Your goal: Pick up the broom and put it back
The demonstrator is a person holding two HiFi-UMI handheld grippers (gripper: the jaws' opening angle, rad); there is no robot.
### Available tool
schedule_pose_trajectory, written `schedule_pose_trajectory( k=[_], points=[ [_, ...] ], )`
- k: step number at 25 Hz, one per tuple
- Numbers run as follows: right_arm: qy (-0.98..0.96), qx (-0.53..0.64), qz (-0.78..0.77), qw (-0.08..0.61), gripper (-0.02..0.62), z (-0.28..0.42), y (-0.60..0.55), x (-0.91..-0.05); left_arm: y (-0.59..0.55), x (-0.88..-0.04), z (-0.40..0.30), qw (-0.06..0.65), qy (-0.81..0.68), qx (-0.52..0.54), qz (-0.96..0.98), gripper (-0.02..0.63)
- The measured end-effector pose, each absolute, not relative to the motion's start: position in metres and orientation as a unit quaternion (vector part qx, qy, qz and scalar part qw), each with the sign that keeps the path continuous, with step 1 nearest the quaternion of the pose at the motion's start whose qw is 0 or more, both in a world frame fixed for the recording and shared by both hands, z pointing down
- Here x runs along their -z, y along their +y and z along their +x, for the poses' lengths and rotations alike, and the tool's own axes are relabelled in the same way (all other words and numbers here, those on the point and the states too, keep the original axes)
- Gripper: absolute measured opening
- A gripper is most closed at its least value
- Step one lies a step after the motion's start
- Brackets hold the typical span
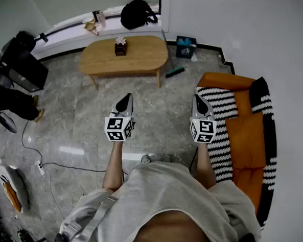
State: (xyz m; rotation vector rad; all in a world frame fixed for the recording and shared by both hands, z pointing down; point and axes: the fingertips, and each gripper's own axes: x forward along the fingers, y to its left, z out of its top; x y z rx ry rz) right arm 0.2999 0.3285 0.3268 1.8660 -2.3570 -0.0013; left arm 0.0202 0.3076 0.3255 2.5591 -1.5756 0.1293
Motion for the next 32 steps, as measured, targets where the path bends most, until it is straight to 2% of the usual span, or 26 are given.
schedule_pose_trajectory(
  k=[18,32],
  points=[
    [-0.790,-0.015,0.607,0.082,0.002,0.320,0.330,-0.344,0.314,-0.330,0.038,0.075,-0.536,-0.043,0.840,0.000],
    [-0.804,-0.019,0.586,0.103,0.003,0.362,0.316,-0.358,0.309,-0.343,0.092,0.092,-0.543,-0.044,0.833,0.000]
  ],
)
